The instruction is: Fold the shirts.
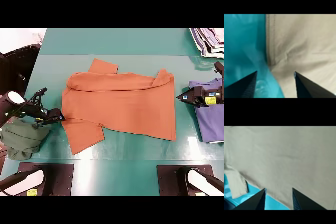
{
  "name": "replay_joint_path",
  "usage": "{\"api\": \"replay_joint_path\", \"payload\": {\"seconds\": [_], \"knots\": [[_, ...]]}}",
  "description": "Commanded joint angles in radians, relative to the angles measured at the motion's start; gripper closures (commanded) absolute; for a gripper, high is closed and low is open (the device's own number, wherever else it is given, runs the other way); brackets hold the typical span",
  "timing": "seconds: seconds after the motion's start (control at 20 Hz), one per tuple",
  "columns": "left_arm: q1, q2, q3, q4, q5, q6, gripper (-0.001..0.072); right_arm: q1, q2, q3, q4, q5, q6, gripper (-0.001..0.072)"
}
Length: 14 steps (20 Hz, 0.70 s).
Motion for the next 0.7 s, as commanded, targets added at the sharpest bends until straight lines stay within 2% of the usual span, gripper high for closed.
{"api": "replay_joint_path", "payload": {"seconds": [0.0,0.05,0.15,0.2,0.45,0.5,0.55,0.6,0.65], "knots": [[-0.04,0.0,-0.05,-0.058,0.105,0.001,0.0178,-0.001,0.05,-0.025,0.006,-0.019,-0.002,0.0345],[-0.059,0.0,-0.05,-0.059,0.126,0.001,0.0222,-0.002,0.055,-0.026,0.003,-0.019,-0.002,0.0345],[-0.071,0.0,-0.05,-0.072,0.149,0.0,0.06,-0.014,0.051,-0.026,-0.002,0.002,-0.002,0.0345],[-0.071,0.0,-0.045,-0.079,0.147,-0.001,0.0681,-0.027,0.047,-0.026,-0.011,0.024,-0.002,0.0345],[-0.071,0.063,0.042,-0.063,0.07,0.001,0.0683,-0.136,0.068,-0.094,-0.359,0.088,0.072,0.0345],[-0.072,0.089,0.056,-0.064,0.069,0.0,0.0682,-0.172,0.077,-0.151,-0.375,0.085,0.072,0.0345],[-0.071,0.105,0.068,-0.068,0.07,0.0,0.0682,-0.212,0.08,-0.22,-0.379,0.078,0.072,0.0317],[-0.072,0.111,0.081,-0.068,0.069,0.001,0.0682,-0.24,0.074,-0.285,-0.382,0.069,0.072,0.0255],[-0.071,0.118,0.086,-0.068,0.069,0.0,0.0682,-0.26,0.061,-0.352,-0.382,0.051,0.071,0.0248]]}}
